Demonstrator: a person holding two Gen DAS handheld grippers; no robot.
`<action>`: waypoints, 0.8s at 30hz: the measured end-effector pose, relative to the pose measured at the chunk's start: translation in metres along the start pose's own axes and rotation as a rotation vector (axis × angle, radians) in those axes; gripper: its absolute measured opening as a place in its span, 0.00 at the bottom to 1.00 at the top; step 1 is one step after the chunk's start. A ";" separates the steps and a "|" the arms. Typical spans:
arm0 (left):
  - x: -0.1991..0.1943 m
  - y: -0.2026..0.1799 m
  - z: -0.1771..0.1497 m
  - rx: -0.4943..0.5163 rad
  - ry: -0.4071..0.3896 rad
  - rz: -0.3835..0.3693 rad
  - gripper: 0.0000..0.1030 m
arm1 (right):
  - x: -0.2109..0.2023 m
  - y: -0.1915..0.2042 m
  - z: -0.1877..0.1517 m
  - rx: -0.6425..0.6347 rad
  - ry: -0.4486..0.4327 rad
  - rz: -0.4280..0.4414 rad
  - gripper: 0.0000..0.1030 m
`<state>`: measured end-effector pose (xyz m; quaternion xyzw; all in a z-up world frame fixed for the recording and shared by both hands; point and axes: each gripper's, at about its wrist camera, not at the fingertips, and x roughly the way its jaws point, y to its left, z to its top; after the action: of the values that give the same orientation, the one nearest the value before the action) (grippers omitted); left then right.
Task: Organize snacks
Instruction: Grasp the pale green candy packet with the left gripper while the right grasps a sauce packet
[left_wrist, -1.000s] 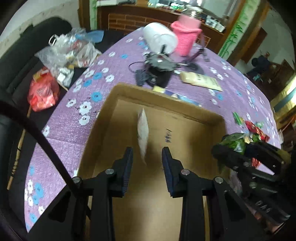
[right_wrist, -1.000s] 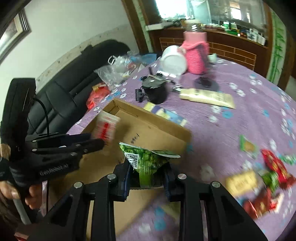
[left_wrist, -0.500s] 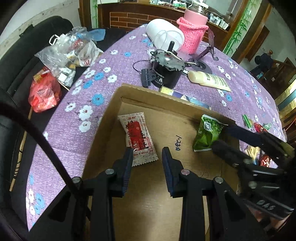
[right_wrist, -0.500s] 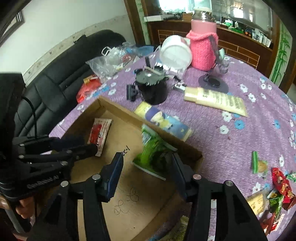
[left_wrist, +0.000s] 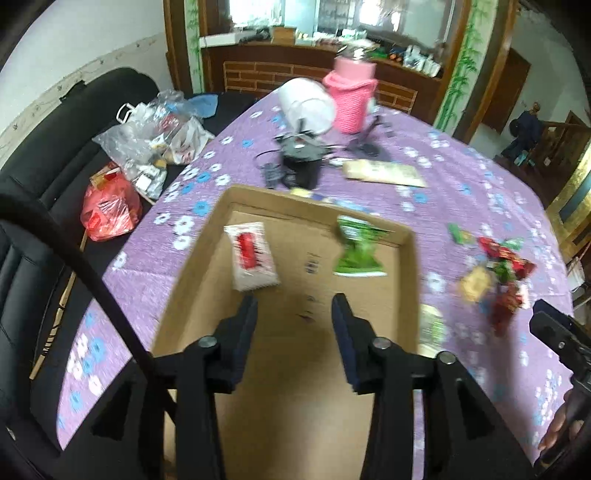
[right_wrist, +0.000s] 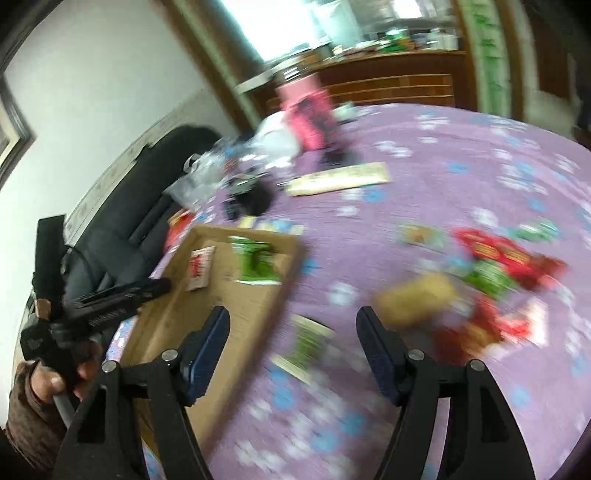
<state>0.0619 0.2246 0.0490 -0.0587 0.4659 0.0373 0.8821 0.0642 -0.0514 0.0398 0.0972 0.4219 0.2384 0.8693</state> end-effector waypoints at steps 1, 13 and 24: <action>-0.005 -0.009 -0.005 0.001 -0.011 -0.007 0.52 | -0.011 -0.012 -0.006 -0.002 -0.013 -0.035 0.71; 0.016 -0.153 -0.039 0.134 -0.012 0.034 0.69 | -0.049 -0.132 -0.050 0.117 0.051 -0.182 0.78; 0.078 -0.160 -0.025 0.104 0.154 0.024 0.69 | -0.046 -0.140 -0.051 0.071 0.077 -0.121 0.77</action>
<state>0.1049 0.0640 -0.0184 -0.0099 0.5343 0.0190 0.8450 0.0470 -0.1970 -0.0122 0.0931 0.4682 0.1737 0.8613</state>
